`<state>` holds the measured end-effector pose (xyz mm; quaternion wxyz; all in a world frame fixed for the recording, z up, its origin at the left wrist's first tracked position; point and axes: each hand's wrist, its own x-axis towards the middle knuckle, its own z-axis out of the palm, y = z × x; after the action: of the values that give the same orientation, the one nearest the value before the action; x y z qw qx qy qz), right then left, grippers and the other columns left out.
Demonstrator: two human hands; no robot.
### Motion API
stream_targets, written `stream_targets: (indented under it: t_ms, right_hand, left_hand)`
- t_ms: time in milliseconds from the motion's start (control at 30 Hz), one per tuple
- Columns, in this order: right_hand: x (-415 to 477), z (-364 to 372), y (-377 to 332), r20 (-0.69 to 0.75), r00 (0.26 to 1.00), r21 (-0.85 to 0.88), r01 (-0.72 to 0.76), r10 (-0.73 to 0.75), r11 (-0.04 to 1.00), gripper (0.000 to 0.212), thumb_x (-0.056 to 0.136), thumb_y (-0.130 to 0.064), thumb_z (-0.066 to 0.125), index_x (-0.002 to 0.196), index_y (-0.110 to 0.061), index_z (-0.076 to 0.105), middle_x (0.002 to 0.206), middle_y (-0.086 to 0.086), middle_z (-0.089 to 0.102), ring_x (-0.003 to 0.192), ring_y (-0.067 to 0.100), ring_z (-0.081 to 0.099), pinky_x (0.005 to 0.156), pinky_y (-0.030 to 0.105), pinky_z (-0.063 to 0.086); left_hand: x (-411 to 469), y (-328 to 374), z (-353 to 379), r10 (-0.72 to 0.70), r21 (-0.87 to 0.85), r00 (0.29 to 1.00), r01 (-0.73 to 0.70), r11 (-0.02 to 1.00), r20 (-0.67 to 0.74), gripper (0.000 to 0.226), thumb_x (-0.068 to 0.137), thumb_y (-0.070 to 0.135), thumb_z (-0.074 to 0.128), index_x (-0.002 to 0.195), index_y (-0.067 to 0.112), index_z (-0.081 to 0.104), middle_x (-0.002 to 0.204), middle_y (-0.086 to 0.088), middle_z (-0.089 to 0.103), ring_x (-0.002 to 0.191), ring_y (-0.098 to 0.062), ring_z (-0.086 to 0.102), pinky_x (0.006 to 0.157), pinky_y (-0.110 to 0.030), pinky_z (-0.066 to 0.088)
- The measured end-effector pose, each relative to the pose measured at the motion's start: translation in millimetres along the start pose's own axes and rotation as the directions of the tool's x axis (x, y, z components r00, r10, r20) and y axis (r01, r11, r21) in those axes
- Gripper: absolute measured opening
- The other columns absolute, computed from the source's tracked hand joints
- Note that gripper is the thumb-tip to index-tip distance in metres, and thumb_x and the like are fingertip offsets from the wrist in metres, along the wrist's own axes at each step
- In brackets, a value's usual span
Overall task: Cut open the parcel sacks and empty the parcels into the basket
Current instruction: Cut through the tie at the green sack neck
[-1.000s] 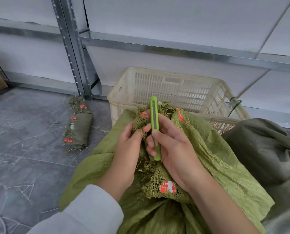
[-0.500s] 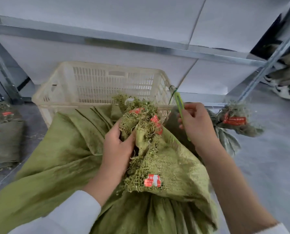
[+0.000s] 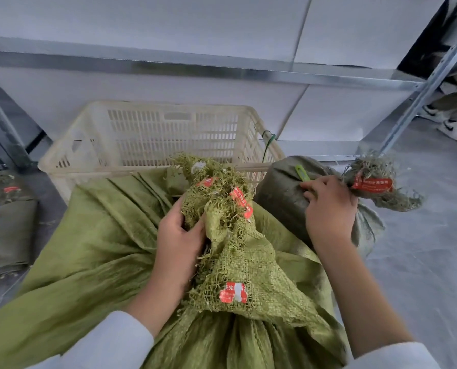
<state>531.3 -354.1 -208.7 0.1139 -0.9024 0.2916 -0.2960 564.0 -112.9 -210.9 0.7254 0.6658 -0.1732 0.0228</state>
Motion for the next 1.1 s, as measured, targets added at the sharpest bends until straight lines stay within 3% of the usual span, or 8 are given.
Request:
stream_targets:
  t_ms: [167, 467, 600, 667, 767, 900, 967, 1100]
  right_hand:
    - [0.8, -10.2, 2.8, 0.01, 1.0, 0.11, 0.012, -0.013, 0.994, 0.05, 0.078, 0.017, 0.05, 0.111, -0.016, 0.069, 0.112, 0.0, 0.058, 0.098, 0.024, 0.057, 0.078, 0.038, 0.05]
    - [-31.3, -24.4, -35.9, -0.001, 0.992, 0.115, 0.124, -0.125, 0.986, 0.039, 0.082, 0.008, 0.053, 0.106, -0.015, 0.073, 0.112, 0.005, 0.06, 0.114, 0.026, 0.05, 0.104, 0.048, 0.035]
    - [-58.6, -41.4, -106.3, 0.495, 0.816, 0.609, -0.08, -0.3, 0.789, 0.014, 0.094, -0.04, 0.055, 0.107, -0.039, 0.061, 0.102, -0.018, 0.065, 0.1, -0.002, 0.058, 0.091, 0.018, 0.044]
    - [-76.8, -35.0, -126.1, 0.52, 0.76, 0.674, -0.084, -0.39, 0.734, 0.019, 0.088, -0.062, 0.052, 0.1, -0.047, 0.052, 0.095, -0.026, 0.061, 0.091, -0.018, 0.054, 0.073, -0.001, 0.038]
    - [-92.1, -19.5, -140.4, 0.36, 0.834, 0.721, 0.037, -0.419, 0.692, 0.018, 0.091, -0.036, 0.062, 0.104, -0.037, 0.049, 0.093, -0.021, 0.058, 0.087, -0.014, 0.054, 0.071, 0.003, 0.039]
    - [-112.0, 8.2, -156.9, 0.394, 0.803, 0.774, -0.027, -0.447, 0.633, 0.027, 0.091, -0.023, 0.064, 0.116, -0.022, 0.054, 0.102, -0.009, 0.062, 0.088, 0.002, 0.057, 0.077, 0.016, 0.043]
    - [-121.6, 21.7, -165.0, 0.44, 0.786, 0.782, -0.099, -0.433, 0.615, 0.027, 0.091, -0.024, 0.064, 0.117, -0.018, 0.058, 0.1, -0.008, 0.063, 0.088, 0.002, 0.057, 0.077, 0.016, 0.043]
    - [-118.0, 43.9, -165.3, 0.499, 0.802, 0.812, -0.3, -0.329, 0.501, 0.021, 0.088, -0.026, 0.064, 0.105, -0.014, 0.065, 0.087, 0.004, 0.068, 0.077, 0.009, 0.059, 0.07, 0.021, 0.045]
  left_hand:
    - [-1.6, 2.9, -4.3, 0.004, -0.009, 1.0, -0.004, 1.0, -0.017, 0.034, 0.087, 0.008, 0.064, 0.103, 0.038, 0.058, 0.086, 0.039, 0.066, 0.085, 0.02, 0.061, 0.067, 0.002, 0.042]
    - [-5.8, 6.3, -13.7, -0.059, -0.064, 0.998, 0.058, 0.996, -0.009, 0.028, 0.088, 0.017, 0.065, 0.11, 0.036, 0.063, 0.101, 0.025, 0.071, 0.095, 0.005, 0.066, 0.073, -0.005, 0.048]
    - [-12.9, 5.0, -25.9, -0.112, -0.09, 0.994, 0.11, 0.99, -0.012, 0.028, 0.093, 0.018, 0.06, 0.118, 0.03, 0.063, 0.108, 0.013, 0.072, 0.101, -0.005, 0.067, 0.082, -0.02, 0.055]
    - [-5.5, 7.0, -35.3, -0.187, -0.084, 0.981, 0.182, 0.98, -0.048, 0.027, 0.096, 0.018, 0.055, 0.12, 0.03, 0.062, 0.109, 0.013, 0.072, 0.104, -0.005, 0.066, 0.083, -0.019, 0.053]
    - [9.8, 6.9, -60.3, -0.4, 0.009, 0.909, 0.404, 0.915, -0.12, 0.035, 0.097, 0.021, 0.054, 0.132, 0.018, 0.056, 0.117, 0.006, 0.064, 0.121, -0.013, 0.055, 0.081, -0.021, 0.042]
    - [-9.5, 12.6, -75.1, -0.376, 0.091, 0.916, 0.39, 0.916, -0.141, 0.025, 0.073, 0.076, 0.056, 0.091, 0.059, 0.055, 0.086, 0.045, 0.061, 0.083, 0.026, 0.054, 0.072, -0.001, 0.04]
    - [-17.1, -0.2, -86.6, -0.345, 0.078, 0.917, 0.366, 0.927, -0.199, 0.015, 0.079, 0.07, 0.051, 0.086, 0.057, 0.053, 0.069, 0.051, 0.054, 0.068, 0.034, 0.048, 0.06, 0.006, 0.036]
    - [-4.8, -28.4, -89.6, -0.354, 0.007, 0.911, 0.363, 0.932, -0.21, 0.027, 0.089, 0.059, 0.05, 0.105, 0.041, 0.063, 0.083, 0.036, 0.066, 0.09, 0.015, 0.061, 0.081, -0.007, 0.045]
